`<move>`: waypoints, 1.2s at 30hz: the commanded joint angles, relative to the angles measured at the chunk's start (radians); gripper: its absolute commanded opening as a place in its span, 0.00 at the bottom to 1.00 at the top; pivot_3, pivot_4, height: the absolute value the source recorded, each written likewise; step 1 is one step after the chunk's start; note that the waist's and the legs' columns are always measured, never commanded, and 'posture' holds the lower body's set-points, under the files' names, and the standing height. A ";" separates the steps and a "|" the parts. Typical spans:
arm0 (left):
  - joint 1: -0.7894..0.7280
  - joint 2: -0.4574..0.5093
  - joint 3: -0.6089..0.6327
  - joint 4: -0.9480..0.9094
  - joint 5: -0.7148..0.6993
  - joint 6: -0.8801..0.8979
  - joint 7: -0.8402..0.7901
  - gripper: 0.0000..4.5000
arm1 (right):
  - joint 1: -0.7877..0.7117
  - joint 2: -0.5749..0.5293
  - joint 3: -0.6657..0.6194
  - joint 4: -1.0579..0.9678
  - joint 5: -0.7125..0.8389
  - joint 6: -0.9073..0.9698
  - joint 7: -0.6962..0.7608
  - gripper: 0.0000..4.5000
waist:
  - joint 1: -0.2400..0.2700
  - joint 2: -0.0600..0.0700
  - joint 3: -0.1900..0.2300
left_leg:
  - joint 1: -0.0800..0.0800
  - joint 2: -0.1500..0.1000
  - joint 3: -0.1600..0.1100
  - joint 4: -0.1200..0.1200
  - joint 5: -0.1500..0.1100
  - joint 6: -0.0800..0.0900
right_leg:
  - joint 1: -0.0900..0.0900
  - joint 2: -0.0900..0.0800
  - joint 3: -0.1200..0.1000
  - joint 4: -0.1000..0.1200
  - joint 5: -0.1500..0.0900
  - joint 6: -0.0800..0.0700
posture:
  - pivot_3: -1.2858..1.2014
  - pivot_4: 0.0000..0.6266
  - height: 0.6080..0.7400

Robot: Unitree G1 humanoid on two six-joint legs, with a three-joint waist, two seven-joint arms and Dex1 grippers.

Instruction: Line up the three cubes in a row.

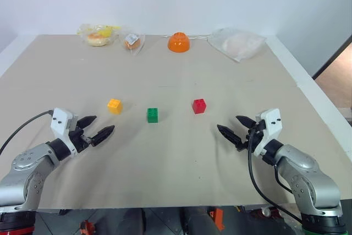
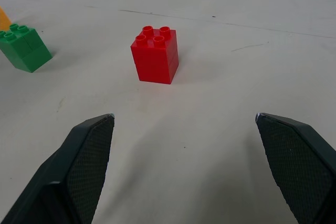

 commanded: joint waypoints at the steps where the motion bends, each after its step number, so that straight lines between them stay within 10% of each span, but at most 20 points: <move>1: 0.019 0.005 -0.004 -0.051 -0.006 -0.028 -0.029 1.00 | -0.015 0.017 0.015 -0.014 -0.021 -0.023 -0.023 0.99 | 0.000 0.000 0.000 | 0.000 0.000 0.000 0.000 0.000 0.000 | 0.000 0.000 0.000 0.000 0.000 0.000 | 0.52 0.24 1.00; 36: -0.196 -0.086 -0.238 -0.143 -0.013 -0.202 -0.212 1.00 | -0.345 0.253 0.243 0.232 -0.300 0.027 -0.275 0.99 | -0.003 0.000 0.000 | -0.001 0.000 0.001 0.000 0.001 0.001 | -0.001 0.001 0.002 0.000 0.002 0.001 | 0.52 0.24 1.00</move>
